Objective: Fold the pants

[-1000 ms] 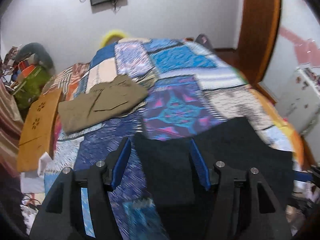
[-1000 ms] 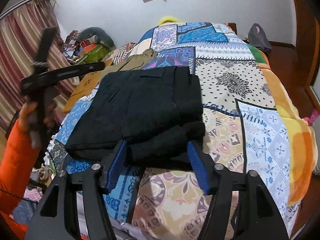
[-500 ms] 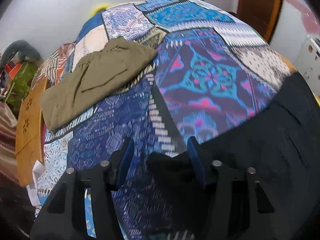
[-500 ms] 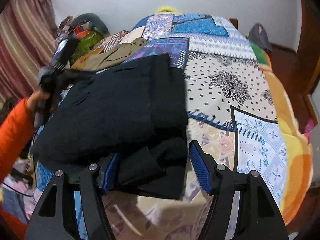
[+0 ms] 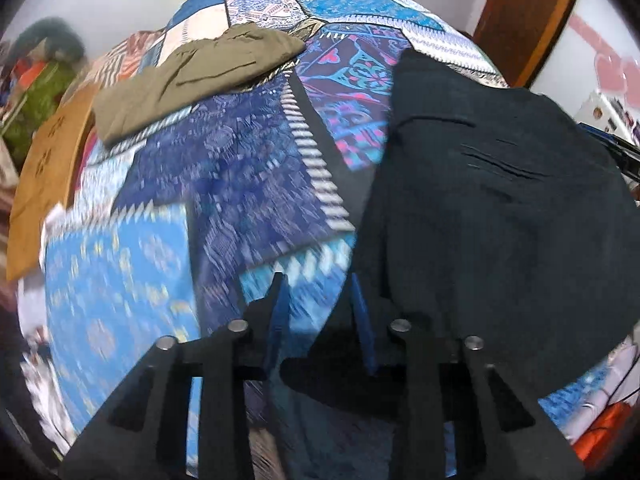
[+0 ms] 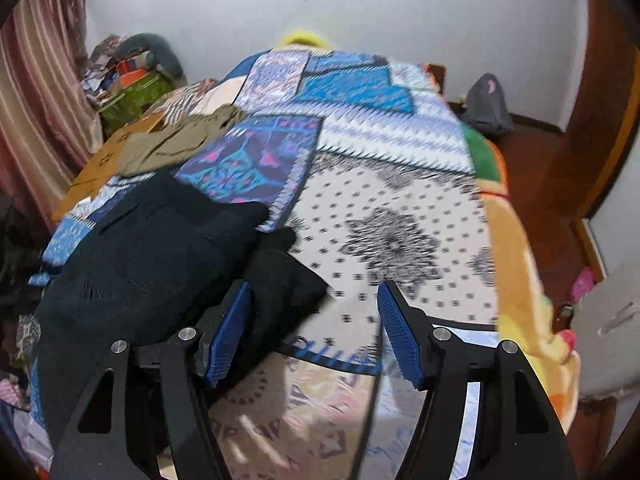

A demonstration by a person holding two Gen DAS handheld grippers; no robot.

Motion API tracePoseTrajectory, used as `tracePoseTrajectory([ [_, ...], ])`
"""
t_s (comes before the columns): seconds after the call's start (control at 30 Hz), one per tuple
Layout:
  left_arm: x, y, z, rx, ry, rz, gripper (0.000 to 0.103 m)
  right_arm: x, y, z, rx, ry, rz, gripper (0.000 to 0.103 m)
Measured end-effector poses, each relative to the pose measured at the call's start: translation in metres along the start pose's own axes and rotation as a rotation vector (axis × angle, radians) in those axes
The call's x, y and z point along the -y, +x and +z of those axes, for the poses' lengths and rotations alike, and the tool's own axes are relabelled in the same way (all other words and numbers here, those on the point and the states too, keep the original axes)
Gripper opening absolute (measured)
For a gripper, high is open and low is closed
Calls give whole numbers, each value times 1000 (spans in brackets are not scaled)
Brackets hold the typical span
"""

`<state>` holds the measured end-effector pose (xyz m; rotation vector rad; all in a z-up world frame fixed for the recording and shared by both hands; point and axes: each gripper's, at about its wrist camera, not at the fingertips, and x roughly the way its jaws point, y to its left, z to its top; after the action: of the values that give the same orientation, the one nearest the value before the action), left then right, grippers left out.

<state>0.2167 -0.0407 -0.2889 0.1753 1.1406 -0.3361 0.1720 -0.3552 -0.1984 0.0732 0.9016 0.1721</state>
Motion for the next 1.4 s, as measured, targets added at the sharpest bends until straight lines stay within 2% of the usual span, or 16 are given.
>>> tracePoseTrajectory([
  [0.13, 18, -17, -20, 25, -34, 6, 17, 8, -31, -8, 42, 37, 1, 62],
  [0.37, 39, -41, -38, 69, -56, 23, 17, -10, -71, -22, 98, 13, 35, 62],
  [0.47, 37, -53, -38, 98, -53, 55, 18, -23, -79, -26, 120, 5, 75, 62],
  [0.57, 30, -74, -32, 147, -67, 53, 24, -37, -83, -27, 137, -7, 124, 62],
  [0.7, 32, -103, -14, 231, -45, 37, 24, -58, -79, -24, 153, -45, 184, 61],
  [0.8, 47, -114, 2, 285, 8, -5, 24, -71, -70, -19, 152, -65, 226, 47],
  [0.87, 62, -111, 10, 299, 49, -52, 24, -79, -61, -17, 140, -79, 256, 42],
  [1.0, 86, -87, 21, 263, 101, -129, 24, -91, -33, -15, 81, -107, 275, 35],
  [1.1, 96, -51, 26, 185, 100, -149, 24, -92, -13, -23, 17, -119, 267, 34],
  [1.17, 94, -28, 25, 144, 94, -130, 23, -89, -8, -31, -10, -122, 263, 31],
  [1.27, 91, -22, 19, 149, 89, -146, 23, -84, -12, -43, -32, -131, 265, 31],
  [1.4, 92, -33, 7, 164, 114, -101, 23, -81, -28, -55, -26, -162, 226, 30],
])
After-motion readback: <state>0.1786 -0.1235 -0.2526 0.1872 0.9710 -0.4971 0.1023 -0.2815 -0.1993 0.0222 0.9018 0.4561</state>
